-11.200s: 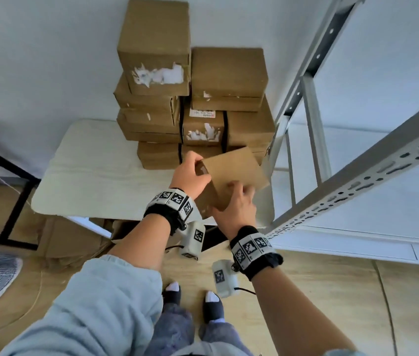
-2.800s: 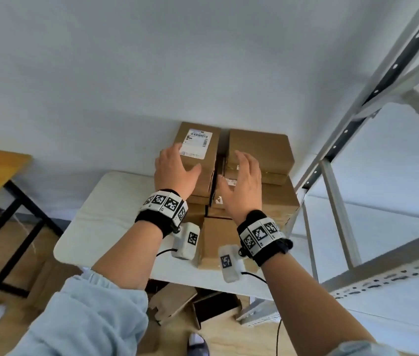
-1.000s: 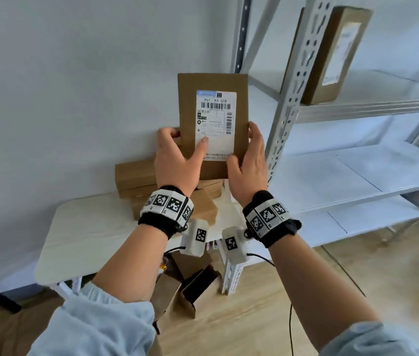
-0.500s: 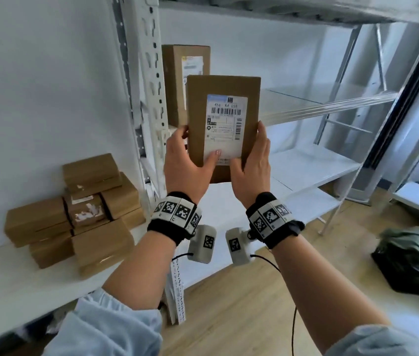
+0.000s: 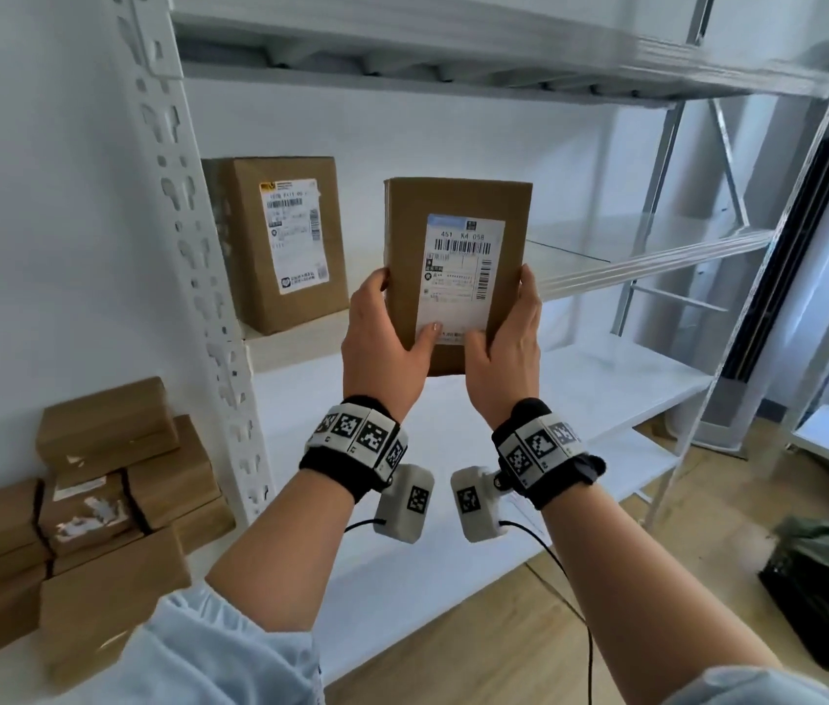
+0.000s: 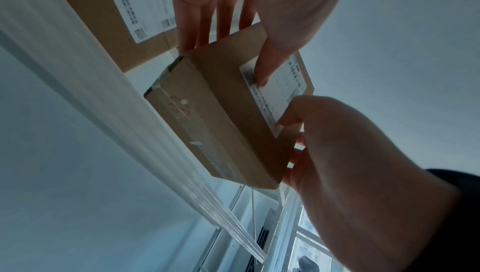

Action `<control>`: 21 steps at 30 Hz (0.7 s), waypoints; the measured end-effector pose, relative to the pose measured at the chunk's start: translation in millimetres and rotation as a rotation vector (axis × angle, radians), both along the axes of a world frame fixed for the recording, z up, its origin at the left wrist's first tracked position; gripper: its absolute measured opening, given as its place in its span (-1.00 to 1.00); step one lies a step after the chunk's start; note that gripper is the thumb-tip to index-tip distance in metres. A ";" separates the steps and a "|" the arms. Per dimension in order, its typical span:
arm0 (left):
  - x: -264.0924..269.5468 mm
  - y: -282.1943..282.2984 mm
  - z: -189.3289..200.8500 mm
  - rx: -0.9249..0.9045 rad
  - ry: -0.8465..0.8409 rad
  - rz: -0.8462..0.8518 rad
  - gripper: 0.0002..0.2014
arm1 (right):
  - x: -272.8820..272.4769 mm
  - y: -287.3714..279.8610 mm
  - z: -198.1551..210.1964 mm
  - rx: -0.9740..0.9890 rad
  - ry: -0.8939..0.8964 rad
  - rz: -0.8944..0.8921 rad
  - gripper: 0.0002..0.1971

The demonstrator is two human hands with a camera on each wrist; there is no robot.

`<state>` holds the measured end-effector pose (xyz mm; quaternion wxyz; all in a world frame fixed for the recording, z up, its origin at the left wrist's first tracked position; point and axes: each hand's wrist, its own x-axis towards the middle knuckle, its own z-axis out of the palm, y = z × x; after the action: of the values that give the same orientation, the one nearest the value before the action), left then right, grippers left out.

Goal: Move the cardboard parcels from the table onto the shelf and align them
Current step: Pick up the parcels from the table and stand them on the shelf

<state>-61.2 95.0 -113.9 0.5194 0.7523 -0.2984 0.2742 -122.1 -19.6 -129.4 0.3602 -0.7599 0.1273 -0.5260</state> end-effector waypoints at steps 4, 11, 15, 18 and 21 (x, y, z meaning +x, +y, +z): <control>50.0 -25.8 24.3 -0.035 -0.031 0.013 -0.30 | 54.0 -25.9 20.1 -0.044 -0.040 0.016 -0.18; 118.6 -56.3 47.6 0.120 0.013 0.082 -0.24 | 143.0 -64.3 46.5 -0.092 -0.038 0.062 -0.17; 136.3 -69.3 38.6 0.228 0.119 0.128 -0.11 | 175.3 -76.5 29.7 -0.088 0.006 0.144 -0.18; 140.9 -78.4 31.3 0.259 0.158 0.176 -0.01 | 190.3 -82.4 20.1 -0.102 0.001 0.182 -0.21; 141.1 -85.1 28.1 0.241 0.167 0.218 0.05 | 199.4 -87.4 19.8 -0.099 -0.002 0.239 -0.22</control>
<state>79.9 10.0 -85.8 0.4157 0.8570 -0.2018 0.2278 77.3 -107.0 -109.6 0.3826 -0.7859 0.0092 -0.4857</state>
